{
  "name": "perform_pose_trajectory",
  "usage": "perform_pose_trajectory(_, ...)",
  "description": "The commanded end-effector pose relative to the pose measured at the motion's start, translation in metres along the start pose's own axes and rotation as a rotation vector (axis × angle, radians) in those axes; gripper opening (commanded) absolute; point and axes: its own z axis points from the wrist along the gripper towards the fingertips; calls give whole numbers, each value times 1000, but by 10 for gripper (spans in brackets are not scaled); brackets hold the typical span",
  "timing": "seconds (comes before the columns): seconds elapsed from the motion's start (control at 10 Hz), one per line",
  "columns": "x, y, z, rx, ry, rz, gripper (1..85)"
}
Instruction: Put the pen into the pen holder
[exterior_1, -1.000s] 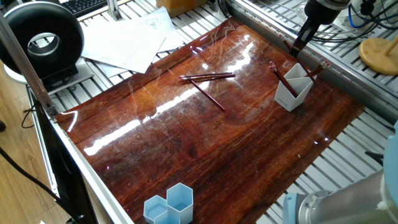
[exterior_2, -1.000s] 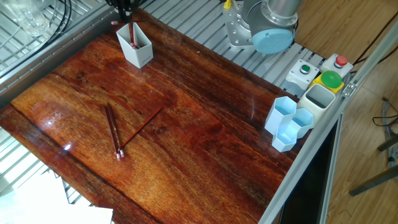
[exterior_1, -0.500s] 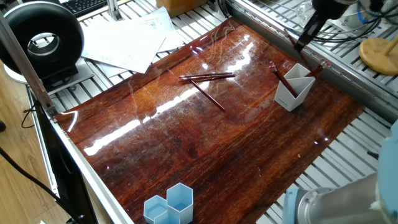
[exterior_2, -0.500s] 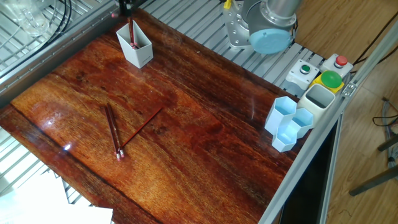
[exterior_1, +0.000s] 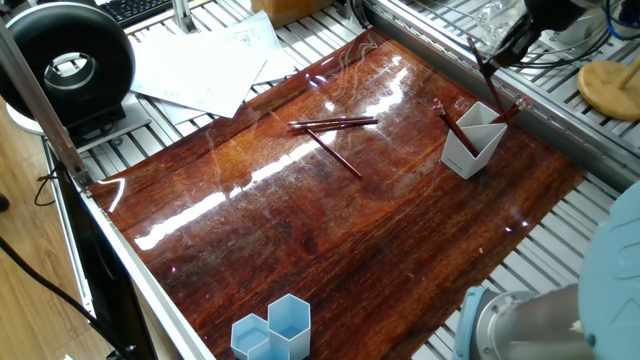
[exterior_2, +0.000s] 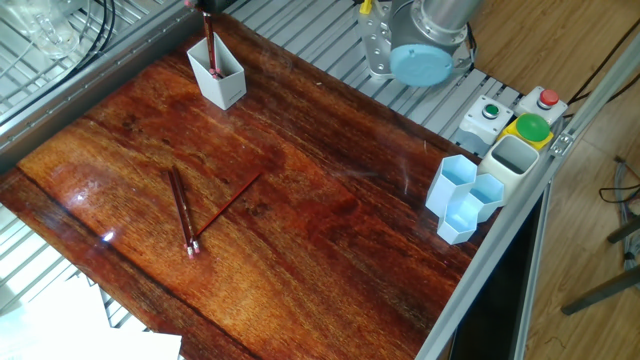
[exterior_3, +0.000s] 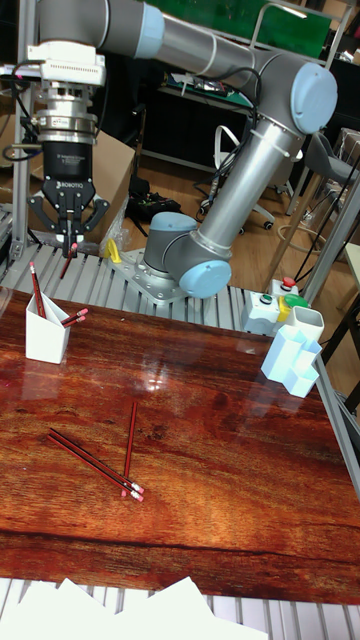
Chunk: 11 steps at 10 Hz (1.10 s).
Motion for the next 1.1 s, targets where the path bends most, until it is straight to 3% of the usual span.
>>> perform_pose_trajectory(0.0,-22,-2,2,6,-94,-14,10)
perform_pose_trajectory(0.5,-29,-5,32,19,-103,4,10)
perform_pose_trajectory(1.0,-30,-4,42,16,-122,2,10)
